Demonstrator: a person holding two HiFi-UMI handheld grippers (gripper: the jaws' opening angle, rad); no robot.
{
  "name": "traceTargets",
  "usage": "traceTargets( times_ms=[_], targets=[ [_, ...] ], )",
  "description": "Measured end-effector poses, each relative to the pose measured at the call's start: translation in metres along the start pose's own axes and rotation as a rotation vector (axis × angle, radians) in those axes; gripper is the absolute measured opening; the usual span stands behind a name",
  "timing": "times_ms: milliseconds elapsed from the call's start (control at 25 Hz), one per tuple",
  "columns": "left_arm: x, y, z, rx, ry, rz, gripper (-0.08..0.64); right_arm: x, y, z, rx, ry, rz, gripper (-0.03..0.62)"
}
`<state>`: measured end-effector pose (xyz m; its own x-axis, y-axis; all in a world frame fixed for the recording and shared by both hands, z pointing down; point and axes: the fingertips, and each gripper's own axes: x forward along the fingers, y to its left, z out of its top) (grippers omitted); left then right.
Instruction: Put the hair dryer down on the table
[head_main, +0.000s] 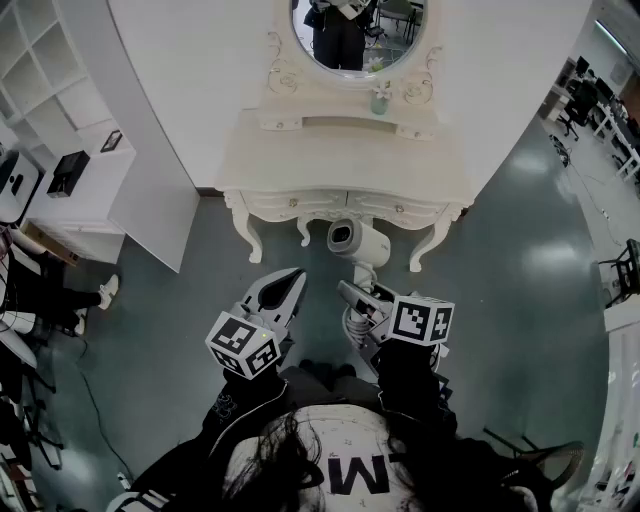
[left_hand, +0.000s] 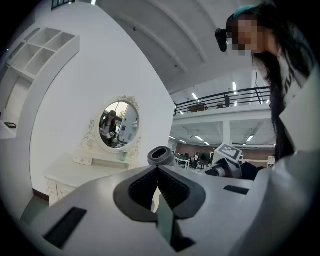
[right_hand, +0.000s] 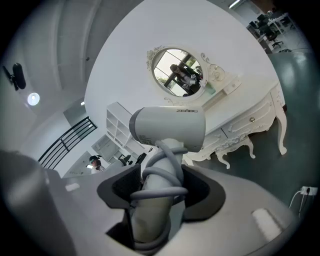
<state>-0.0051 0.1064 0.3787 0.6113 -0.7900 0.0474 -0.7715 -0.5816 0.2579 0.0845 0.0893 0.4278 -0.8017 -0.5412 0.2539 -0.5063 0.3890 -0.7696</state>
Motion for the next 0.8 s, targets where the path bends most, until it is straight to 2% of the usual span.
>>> traceTargets(
  times_ms=[800],
  targets=[
    [-0.018,0.044,0.003,-0.007,0.009,-0.032,0.001,0.041,0.015,-0.011,-0.002,-0.010,-0.025,0.258]
  ],
)
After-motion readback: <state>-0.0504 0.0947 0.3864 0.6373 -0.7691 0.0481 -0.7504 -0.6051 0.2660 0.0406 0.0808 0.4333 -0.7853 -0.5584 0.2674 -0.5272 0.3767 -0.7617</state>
